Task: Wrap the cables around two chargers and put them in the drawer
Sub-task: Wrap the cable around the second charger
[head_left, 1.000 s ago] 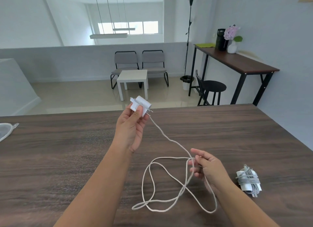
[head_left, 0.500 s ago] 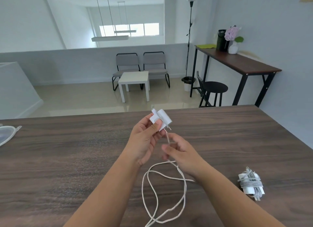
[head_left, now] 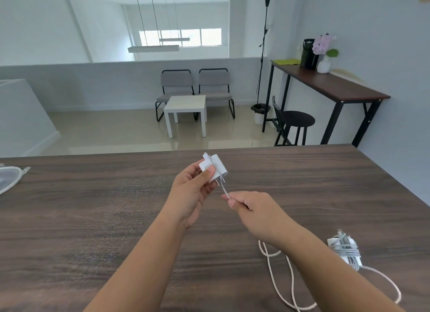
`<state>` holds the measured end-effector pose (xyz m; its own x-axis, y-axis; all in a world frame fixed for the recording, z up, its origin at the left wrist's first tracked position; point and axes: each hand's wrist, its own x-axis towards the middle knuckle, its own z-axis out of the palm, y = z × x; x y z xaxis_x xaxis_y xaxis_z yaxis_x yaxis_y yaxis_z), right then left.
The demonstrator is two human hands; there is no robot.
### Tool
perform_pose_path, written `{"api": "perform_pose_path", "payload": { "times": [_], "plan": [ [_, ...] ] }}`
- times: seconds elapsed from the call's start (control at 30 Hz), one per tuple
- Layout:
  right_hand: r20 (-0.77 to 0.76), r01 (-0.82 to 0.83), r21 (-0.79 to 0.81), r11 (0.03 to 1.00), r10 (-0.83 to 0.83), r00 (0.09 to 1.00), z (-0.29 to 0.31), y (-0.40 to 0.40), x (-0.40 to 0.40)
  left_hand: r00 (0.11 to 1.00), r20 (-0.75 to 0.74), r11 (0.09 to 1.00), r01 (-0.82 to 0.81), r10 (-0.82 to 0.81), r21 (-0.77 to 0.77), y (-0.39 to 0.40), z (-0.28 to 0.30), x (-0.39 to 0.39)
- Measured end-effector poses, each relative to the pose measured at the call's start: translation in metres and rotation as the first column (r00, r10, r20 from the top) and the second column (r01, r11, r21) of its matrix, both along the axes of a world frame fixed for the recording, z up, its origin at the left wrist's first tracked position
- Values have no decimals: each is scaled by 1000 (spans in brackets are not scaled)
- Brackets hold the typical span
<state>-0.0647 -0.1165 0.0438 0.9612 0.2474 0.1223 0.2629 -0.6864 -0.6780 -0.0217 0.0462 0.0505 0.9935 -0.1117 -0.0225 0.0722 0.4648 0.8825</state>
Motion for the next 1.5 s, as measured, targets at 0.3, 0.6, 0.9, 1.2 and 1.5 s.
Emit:
{"api": "perform_pose_path", "payload": {
  "times": [0.3,0.6,0.9,1.2,1.5],
  "plan": [
    [53,-32,56,998,29,998,22,4,3,971,231,852,-164,52,498,21,-4,-8],
    [52,-124,269,955,114,992,36,17,17,935,347,717,-195,-70,670,54,16,-24],
    [152,-247,224,943,216,964,46,26,36,942,262,808,18,-212,589,74,19,-33],
    [85,-308,406,860,300,950,27,24,42,951,213,886,108,-225,452,61,9,-37],
    [162,-283,438,853,234,959,23,23,41,971,151,927,122,-186,355,53,-2,-34]
  ]
}}
